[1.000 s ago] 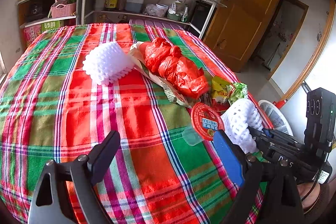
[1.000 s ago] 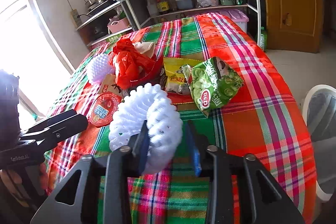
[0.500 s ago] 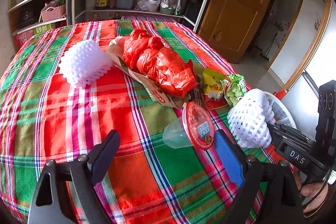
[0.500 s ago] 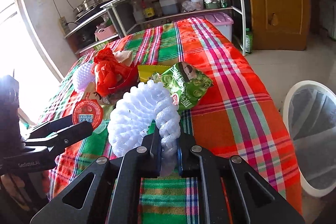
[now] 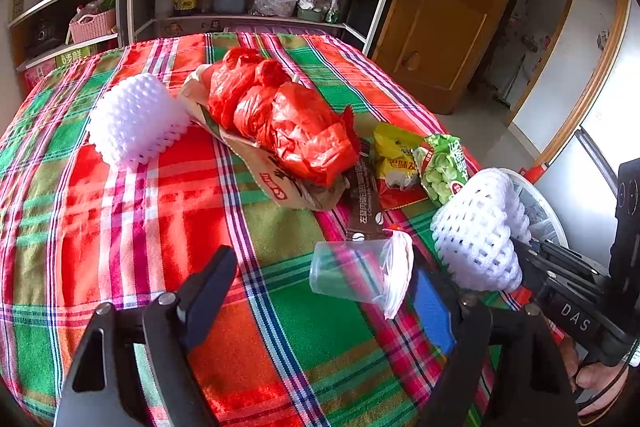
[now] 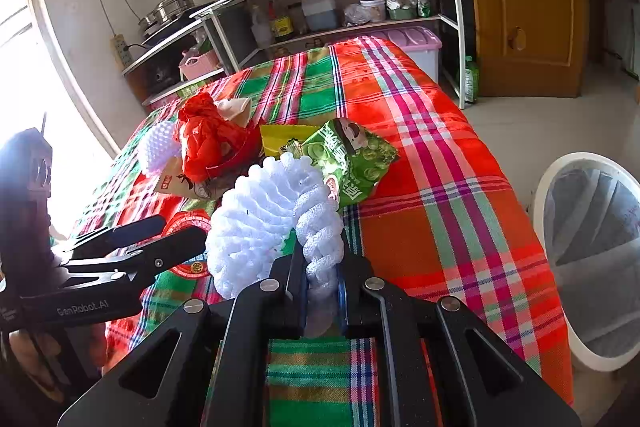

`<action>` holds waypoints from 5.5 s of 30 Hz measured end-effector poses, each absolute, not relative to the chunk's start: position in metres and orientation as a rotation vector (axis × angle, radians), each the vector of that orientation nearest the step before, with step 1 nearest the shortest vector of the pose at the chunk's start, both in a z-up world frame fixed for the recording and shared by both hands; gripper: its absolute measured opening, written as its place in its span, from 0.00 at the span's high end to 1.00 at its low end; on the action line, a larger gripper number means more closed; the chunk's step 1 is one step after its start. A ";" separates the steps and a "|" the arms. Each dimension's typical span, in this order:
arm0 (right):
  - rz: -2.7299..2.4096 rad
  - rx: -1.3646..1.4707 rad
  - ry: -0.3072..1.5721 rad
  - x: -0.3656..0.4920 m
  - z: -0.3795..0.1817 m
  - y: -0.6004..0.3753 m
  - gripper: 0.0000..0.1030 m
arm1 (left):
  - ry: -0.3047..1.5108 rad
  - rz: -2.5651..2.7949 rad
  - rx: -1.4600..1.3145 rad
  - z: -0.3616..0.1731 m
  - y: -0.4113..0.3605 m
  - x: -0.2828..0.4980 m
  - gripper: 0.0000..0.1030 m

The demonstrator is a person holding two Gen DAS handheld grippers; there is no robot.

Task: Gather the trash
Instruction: 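Grasp a clear plastic cup with the left tool while the right tool holds the foam net, then carry the cup and foam net with both tools over the white bin, then open the left tool to drop the cup while the right tool drops the foam net, then move both tools back from the bin toward the remaining trash on the table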

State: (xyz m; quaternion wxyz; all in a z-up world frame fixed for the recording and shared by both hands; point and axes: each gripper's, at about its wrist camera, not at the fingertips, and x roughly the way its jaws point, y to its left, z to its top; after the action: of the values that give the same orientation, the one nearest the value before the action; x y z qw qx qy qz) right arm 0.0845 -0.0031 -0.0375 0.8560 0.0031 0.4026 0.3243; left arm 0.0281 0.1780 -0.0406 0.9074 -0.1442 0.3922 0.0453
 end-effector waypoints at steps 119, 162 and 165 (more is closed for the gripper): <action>0.115 0.250 1.066 0.148 -0.066 -0.279 0.47 | 0.820 -0.262 -0.031 0.000 -0.045 0.136 0.30; 0.410 0.033 0.789 0.100 0.002 -0.090 0.47 | 0.704 0.096 -0.203 0.019 0.152 0.037 0.26; 0.449 0.018 0.795 0.103 0.000 -0.073 0.47 | 0.703 0.128 -0.213 0.015 0.169 0.032 0.25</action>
State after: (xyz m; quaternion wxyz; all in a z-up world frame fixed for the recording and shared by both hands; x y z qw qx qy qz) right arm 0.1031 -0.0726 -0.0005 0.8976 0.0086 0.3837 0.2168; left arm 0.0318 0.1686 0.0148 0.9313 -0.1040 0.3434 0.0623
